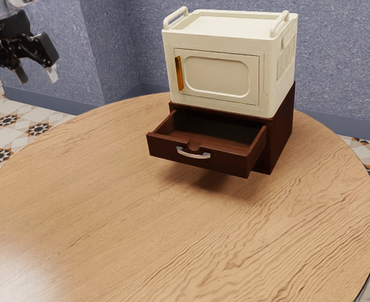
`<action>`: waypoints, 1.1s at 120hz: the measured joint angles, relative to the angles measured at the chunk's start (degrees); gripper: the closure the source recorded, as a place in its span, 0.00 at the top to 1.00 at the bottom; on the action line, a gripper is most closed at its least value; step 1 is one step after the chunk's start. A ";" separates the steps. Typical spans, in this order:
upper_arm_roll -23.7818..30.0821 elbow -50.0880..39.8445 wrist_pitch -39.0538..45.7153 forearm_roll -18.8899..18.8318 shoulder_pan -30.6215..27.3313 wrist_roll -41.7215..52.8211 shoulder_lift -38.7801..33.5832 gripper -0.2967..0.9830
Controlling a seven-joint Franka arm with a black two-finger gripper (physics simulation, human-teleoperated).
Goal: Push the drawer handle with one arm to close the drawer
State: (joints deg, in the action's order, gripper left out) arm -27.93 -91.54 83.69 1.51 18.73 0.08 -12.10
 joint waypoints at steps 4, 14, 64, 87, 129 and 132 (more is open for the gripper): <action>0.80 -6.69 0.49 -0.80 -0.57 -0.12 -3.37 0.75; 8.88 -24.64 5.32 -2.77 -7.84 -0.41 -12.32 0.75; 19.64 -36.04 32.71 0.61 -5.34 -3.37 2.41 0.75; 19.59 -34.30 40.33 4.18 -2.83 -5.90 5.90 0.75; 19.49 -31.87 46.00 5.91 -2.33 -8.97 12.23 0.75; 19.48 -30.45 46.08 5.85 -2.34 -9.16 13.23 0.74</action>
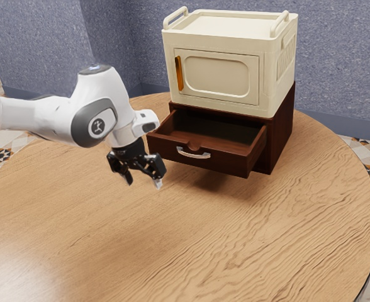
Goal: Push the drawer handle with one arm to close the drawer
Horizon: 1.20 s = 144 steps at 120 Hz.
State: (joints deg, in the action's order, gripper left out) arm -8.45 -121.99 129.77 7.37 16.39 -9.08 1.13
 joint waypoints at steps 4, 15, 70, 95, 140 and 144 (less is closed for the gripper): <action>0.03 2.51 -0.56 -0.54 -0.04 -0.44 1.54 0.74; 0.08 8.04 -2.13 -2.33 1.27 -1.82 5.79 0.74; -0.24 13.27 -4.48 -3.79 2.70 -5.93 10.61 0.25; -0.17 17.55 -4.78 -3.93 2.91 -6.85 12.47 0.18; -0.08 25.37 -5.29 -4.06 2.86 -6.78 19.02 0.16; -0.08 26.24 -5.37 -4.06 2.72 -6.70 19.92 0.16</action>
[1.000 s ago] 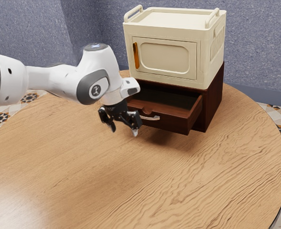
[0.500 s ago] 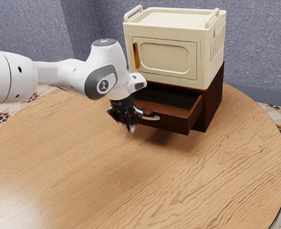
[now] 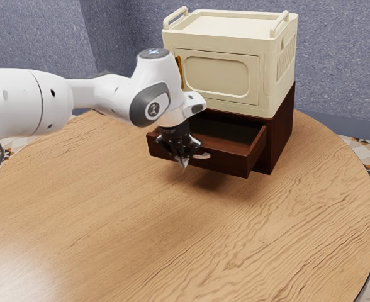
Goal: Push the drawer handle with one arm to close the drawer
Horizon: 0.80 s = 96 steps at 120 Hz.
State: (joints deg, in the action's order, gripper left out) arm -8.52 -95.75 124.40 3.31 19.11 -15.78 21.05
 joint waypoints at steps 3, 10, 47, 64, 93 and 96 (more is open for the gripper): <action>-0.04 0.60 -0.06 0.01 -0.07 0.06 0.66 0.16; -0.13 1.90 -0.16 0.02 -0.47 0.18 1.98 0.16; 0.07 9.13 -1.11 0.01 -1.62 0.92 7.78 0.15; 0.17 11.43 -1.49 0.05 -1.60 1.32 8.88 0.15; 0.18 15.98 -1.69 -0.34 -1.76 2.37 11.77 0.15; 0.18 16.28 -1.66 -0.59 -1.81 2.48 12.12 0.15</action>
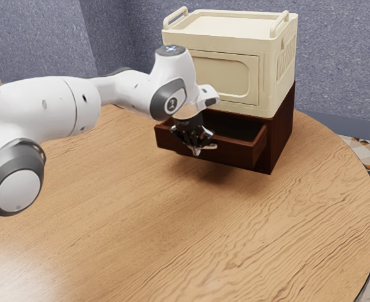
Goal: Push the drawer handle with one arm to close the drawer
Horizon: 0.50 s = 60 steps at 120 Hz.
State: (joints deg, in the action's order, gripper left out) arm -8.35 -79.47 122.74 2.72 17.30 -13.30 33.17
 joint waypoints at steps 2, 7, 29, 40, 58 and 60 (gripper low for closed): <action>0.00 0.14 0.02 -0.14 0.00 0.08 0.19 0.15; 0.00 0.80 0.07 -0.48 0.00 0.27 0.70 0.15; 0.41 5.63 0.34 -1.20 -1.26 1.01 4.04 0.15; 1.30 7.17 0.56 -1.29 -2.23 1.32 5.11 0.15; 1.67 8.74 2.18 -1.34 -2.65 1.74 6.28 0.15; 1.69 8.87 2.40 -1.36 -2.76 1.77 6.48 0.15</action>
State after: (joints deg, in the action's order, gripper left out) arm -6.65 -70.61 125.15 1.36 14.55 -11.53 39.65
